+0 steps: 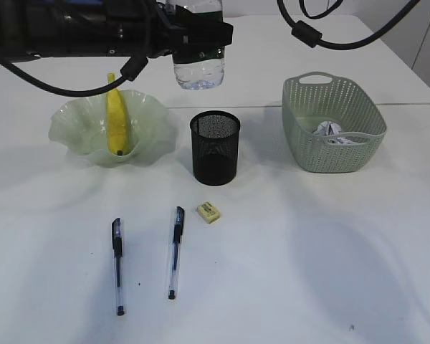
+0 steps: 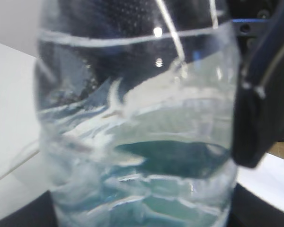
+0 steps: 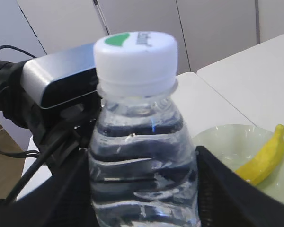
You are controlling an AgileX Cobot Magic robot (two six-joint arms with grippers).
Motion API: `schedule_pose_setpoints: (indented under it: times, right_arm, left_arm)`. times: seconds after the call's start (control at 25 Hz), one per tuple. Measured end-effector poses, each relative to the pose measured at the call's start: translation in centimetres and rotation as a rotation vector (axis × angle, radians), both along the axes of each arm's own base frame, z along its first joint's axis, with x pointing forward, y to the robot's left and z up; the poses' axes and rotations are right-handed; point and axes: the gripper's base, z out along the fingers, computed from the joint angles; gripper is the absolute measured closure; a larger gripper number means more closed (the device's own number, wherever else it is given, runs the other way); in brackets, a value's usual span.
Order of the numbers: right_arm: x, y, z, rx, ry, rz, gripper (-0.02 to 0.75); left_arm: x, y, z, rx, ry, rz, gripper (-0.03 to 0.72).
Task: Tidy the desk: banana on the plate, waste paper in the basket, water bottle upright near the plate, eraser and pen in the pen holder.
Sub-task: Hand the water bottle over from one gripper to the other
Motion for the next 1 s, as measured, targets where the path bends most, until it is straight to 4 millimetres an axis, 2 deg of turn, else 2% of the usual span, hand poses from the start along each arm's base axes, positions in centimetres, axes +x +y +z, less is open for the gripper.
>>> schedule_pose_setpoints:
  times: [0.2, 0.32, 1.0]
  right_arm:
    - [0.0, 0.0, 0.0, 0.007, 0.039, -0.008, 0.188]
    - [0.0, 0.0, 0.3, 0.024, 0.051, -0.018, 0.157]
    - [-0.1, -0.1, 0.3, -0.006, 0.089, -0.036, 0.147]
  left_arm:
    - [0.0, 0.0, -0.1, 0.014, -0.010, -0.005, 0.309]
    - [0.1, 0.0, -0.5, 0.033, -0.011, -0.007, 0.310]
    - [0.2, 0.1, -1.0, 0.068, -0.010, 0.005, 0.311]
